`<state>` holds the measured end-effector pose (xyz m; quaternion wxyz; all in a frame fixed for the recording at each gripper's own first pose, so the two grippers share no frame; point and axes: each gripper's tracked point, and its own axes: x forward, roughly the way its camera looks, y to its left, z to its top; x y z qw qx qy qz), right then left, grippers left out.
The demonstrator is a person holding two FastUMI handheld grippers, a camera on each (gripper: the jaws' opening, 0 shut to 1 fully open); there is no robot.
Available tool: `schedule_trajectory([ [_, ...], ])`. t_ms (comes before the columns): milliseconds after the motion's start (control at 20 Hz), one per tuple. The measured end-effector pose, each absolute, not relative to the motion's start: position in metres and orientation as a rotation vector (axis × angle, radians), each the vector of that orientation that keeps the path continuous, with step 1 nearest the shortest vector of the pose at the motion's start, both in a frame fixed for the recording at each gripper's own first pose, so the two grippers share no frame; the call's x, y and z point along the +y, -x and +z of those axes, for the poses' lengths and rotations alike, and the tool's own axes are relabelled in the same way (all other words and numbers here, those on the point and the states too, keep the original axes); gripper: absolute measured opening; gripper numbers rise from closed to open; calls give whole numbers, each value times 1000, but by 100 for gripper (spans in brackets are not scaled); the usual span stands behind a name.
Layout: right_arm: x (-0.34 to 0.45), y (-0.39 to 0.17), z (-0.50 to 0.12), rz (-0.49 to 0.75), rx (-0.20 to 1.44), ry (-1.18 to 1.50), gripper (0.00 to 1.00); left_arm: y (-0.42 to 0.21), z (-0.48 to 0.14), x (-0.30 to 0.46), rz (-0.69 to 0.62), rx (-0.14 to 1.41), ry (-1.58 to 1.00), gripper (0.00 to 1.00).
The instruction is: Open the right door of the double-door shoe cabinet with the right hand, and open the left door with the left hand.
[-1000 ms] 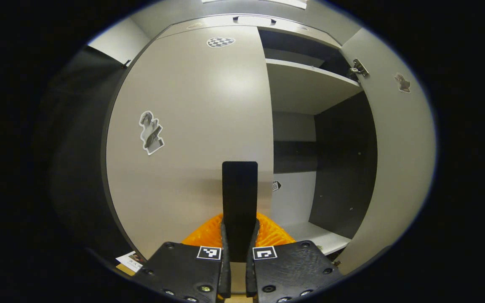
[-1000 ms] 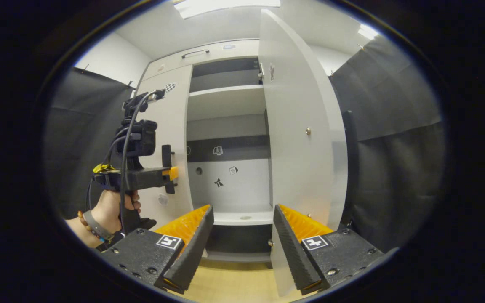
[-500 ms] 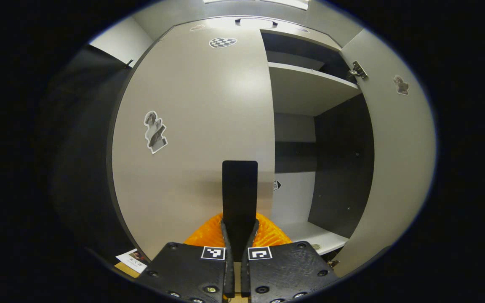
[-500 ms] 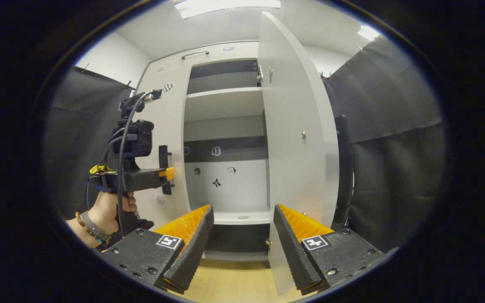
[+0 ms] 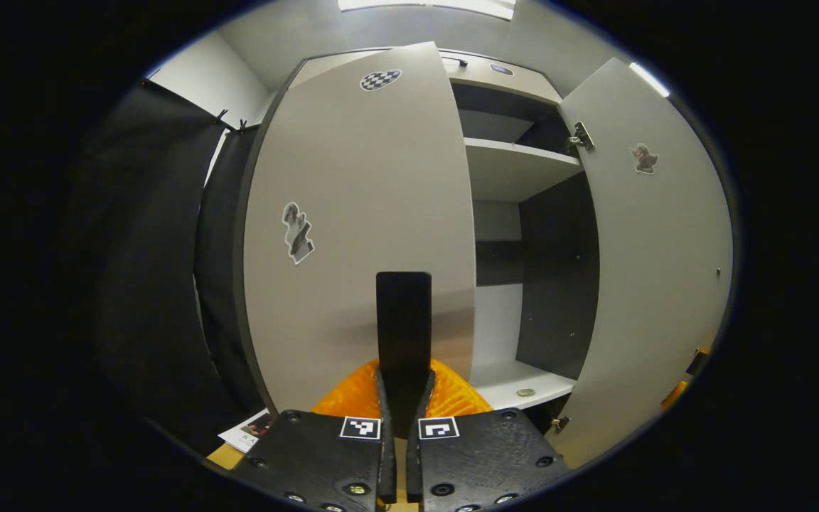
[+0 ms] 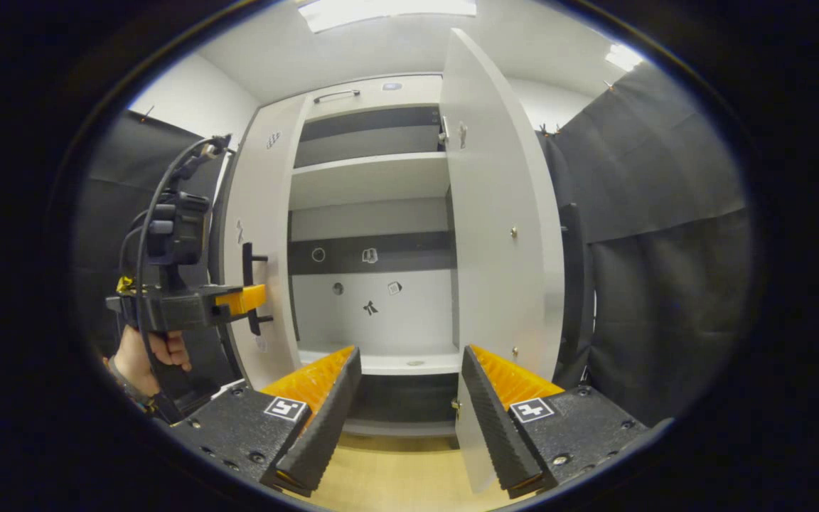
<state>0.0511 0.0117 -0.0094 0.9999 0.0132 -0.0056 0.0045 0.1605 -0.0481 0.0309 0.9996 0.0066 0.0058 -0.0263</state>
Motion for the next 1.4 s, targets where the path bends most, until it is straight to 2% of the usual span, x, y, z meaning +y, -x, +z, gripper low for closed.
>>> schedule_trajectory([
  [400, 21, -42, -12, 16, -14, -23, 89, -113, 30, -10, -51, -6, 18, 5],
  [800, 32, -50, -8, 31, -24, -23, 89, -63, 36, 93, 119, -40, 29, 3],
  [950, 42, -55, -8, 47, -24, -17, 89, -58, 38, 145, 232, -54, -13, 0],
  [1100, 43, -59, -11, 50, -21, -8, 89, -54, 40, 151, 152, -63, 31, 0],
  [1150, 42, -60, -12, 44, -15, -9, 89, -55, 39, 150, 132, -65, 29, 3],
  [1400, 37, -66, -20, 12, 3, -9, 89, -48, 35, 160, 151, -65, -101, 3],
])
